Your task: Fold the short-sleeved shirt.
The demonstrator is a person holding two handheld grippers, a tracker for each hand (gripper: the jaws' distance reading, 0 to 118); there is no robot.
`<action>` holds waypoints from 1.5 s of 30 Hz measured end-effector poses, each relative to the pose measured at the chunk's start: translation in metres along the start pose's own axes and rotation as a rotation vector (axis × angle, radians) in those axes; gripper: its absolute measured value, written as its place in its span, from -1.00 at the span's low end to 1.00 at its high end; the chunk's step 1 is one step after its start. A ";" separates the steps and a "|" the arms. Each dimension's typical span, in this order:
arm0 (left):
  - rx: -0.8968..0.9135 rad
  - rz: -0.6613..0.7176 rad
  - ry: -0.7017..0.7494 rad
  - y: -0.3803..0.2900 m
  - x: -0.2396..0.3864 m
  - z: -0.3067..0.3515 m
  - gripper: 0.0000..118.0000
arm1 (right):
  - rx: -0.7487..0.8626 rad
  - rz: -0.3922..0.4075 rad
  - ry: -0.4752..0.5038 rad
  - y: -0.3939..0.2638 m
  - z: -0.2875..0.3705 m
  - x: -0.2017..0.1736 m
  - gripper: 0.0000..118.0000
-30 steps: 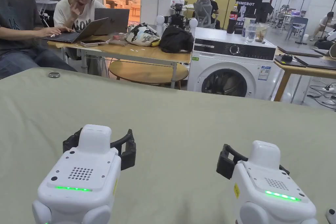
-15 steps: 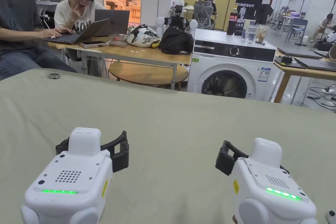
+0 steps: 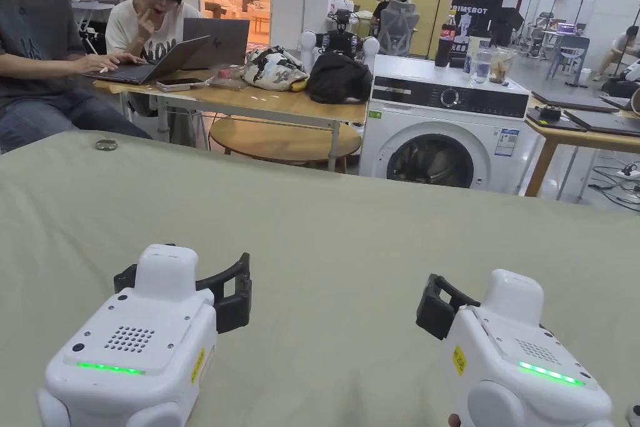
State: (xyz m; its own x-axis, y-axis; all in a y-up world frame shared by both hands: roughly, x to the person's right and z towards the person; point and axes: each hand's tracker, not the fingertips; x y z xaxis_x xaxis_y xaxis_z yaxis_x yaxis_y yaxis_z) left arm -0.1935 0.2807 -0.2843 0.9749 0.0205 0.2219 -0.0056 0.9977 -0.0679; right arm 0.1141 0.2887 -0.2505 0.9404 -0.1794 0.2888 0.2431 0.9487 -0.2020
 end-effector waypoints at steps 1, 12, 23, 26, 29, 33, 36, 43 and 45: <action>-0.002 0.002 -0.003 0.000 0.000 0.000 0.41 | -0.003 0.001 -0.001 -0.001 -0.001 0.000 0.38; -0.049 -0.002 0.006 -0.008 0.001 -0.011 0.41 | -0.062 -0.023 -0.013 -0.014 -0.013 0.008 0.38; -0.081 -0.002 0.009 -0.014 -0.001 -0.016 0.41 | -0.047 0.008 -0.048 -0.019 -0.015 0.007 0.38; -0.090 0.001 0.006 -0.017 -0.002 -0.017 0.41 | -0.035 0.012 -0.063 -0.021 -0.016 0.008 0.38; -0.099 0.001 0.003 -0.019 -0.002 -0.018 0.41 | -0.059 0.003 -0.019 -0.020 -0.017 0.013 0.38; -0.103 0.012 0.010 -0.021 -0.002 -0.017 0.41 | -0.069 -0.013 0.029 -0.020 -0.017 0.016 0.39; -0.096 0.022 0.008 -0.023 -0.002 -0.018 0.41 | -0.072 0.008 0.016 -0.020 -0.019 0.013 0.39; -0.094 0.003 0.012 -0.026 -0.002 -0.019 0.41 | -0.029 -0.030 0.011 -0.020 -0.021 0.020 0.39; -0.085 -0.002 0.009 -0.026 -0.003 -0.018 0.41 | -0.007 0.006 -0.018 -0.020 -0.021 0.021 0.39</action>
State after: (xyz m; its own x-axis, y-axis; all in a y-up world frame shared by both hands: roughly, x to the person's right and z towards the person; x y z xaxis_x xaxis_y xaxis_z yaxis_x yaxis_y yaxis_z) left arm -0.1921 0.2531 -0.3004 0.9767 0.0176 0.2138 0.0150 0.9886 -0.1499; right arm 0.1337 0.2603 -0.2598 0.9375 -0.1690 0.3041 0.2391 0.9480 -0.2103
